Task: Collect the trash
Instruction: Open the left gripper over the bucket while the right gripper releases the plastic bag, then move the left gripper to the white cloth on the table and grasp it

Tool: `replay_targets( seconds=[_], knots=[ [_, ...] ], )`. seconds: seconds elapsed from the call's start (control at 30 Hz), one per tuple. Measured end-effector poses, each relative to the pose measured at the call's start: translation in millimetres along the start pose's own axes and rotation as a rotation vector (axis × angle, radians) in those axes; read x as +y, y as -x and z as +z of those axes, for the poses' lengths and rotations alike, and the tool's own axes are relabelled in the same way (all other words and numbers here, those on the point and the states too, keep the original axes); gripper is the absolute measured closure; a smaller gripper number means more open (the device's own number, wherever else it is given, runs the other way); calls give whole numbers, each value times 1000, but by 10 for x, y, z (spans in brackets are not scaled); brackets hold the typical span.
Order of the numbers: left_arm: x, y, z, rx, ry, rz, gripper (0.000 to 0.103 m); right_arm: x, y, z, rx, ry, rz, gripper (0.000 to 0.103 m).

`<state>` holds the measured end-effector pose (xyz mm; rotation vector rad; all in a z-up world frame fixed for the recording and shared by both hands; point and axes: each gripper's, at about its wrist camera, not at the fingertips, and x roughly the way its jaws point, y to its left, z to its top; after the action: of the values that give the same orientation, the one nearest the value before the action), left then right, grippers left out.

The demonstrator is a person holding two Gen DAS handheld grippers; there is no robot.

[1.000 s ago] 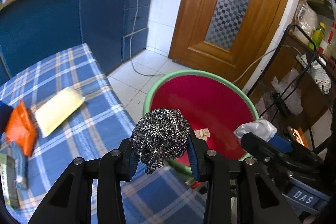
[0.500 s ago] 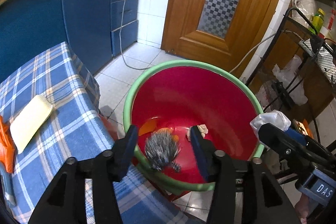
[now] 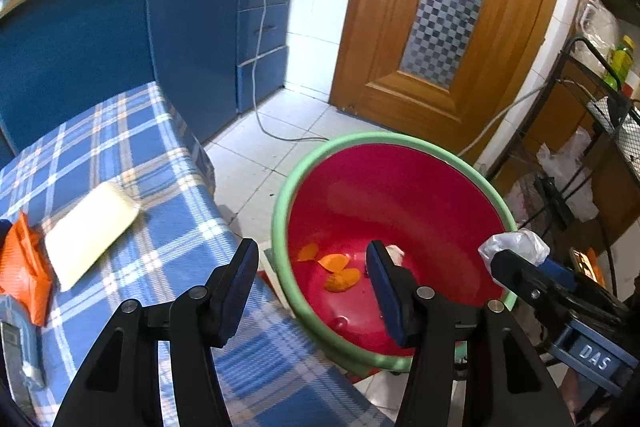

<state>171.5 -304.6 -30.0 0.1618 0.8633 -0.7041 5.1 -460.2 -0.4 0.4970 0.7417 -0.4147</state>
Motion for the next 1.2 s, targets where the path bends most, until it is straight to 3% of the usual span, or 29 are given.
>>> replay_targets(
  seconds=[0.2, 0.33, 0.7, 1.2],
  knots=[
    [50, 49, 0, -9, 16, 11, 45, 31, -134, 54, 12, 18, 3, 30],
    [87, 104, -5, -15, 27, 19, 45, 33, -167, 65, 10, 12, 10, 17],
    [214, 369, -59, -48, 65, 32, 45, 66, 45, 39, -24, 3, 48, 17],
    [529, 903, -267, -99, 141, 72, 45, 397, 370, -85, -49, 58, 112, 17]
  ],
)
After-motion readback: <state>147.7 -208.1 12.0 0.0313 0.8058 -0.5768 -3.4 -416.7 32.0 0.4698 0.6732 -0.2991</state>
